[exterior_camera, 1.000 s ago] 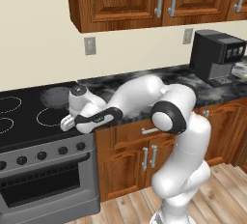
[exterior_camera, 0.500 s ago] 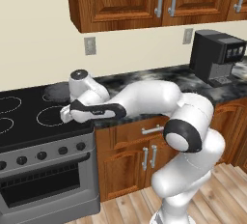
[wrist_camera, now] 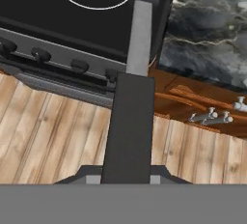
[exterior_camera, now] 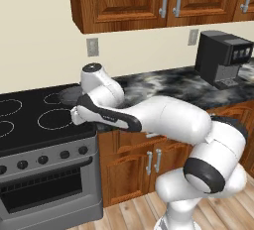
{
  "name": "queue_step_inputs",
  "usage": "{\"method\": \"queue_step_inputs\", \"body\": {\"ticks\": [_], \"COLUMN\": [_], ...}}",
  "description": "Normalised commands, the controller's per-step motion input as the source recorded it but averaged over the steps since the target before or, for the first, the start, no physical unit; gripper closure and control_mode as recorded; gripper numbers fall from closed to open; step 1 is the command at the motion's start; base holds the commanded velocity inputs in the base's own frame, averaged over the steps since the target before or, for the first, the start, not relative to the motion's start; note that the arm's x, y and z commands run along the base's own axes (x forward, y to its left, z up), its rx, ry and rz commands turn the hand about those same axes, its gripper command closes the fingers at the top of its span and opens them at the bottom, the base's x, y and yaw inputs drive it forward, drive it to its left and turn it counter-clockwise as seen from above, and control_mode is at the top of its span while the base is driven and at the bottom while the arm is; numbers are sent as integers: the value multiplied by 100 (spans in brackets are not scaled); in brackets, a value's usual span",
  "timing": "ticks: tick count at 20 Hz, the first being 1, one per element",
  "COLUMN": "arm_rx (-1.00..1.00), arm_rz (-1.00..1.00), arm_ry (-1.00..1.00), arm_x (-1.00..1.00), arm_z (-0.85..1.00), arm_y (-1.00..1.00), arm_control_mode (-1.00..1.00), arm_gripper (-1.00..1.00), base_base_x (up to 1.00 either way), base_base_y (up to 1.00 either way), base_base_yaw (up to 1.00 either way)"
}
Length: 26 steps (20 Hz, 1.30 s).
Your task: Move the pot and pan from the stove into the sink.
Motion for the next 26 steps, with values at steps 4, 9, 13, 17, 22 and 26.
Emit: {"method": "queue_step_inputs", "body": {"ticks": [4, 9, 13, 17, 22, 26], "arm_rx": [0, 0, 2, 6, 3, 2], "arm_rz": [-3, 0, 0, 6, 9, 9], "arm_ry": [0, 0, -12, -33, -42, -41], "arm_x": [-84, -86, -85, -72, -54, -47], "arm_z": [25, 19, 15, 13, 6, 2], "arm_y": [-54, -52, -44, -30, -13, -2], "arm_control_mode": [-100, -100, -100, -100, -100, -100], "arm_gripper": [100, 100, 100, 100, 100, 100], "base_base_x": [0, 0, 0, 0, 0, 0], "base_base_y": [0, 0, 0, 0, 0, 0], "base_base_yaw": [0, 0, 0, 0, 0, 0]}}
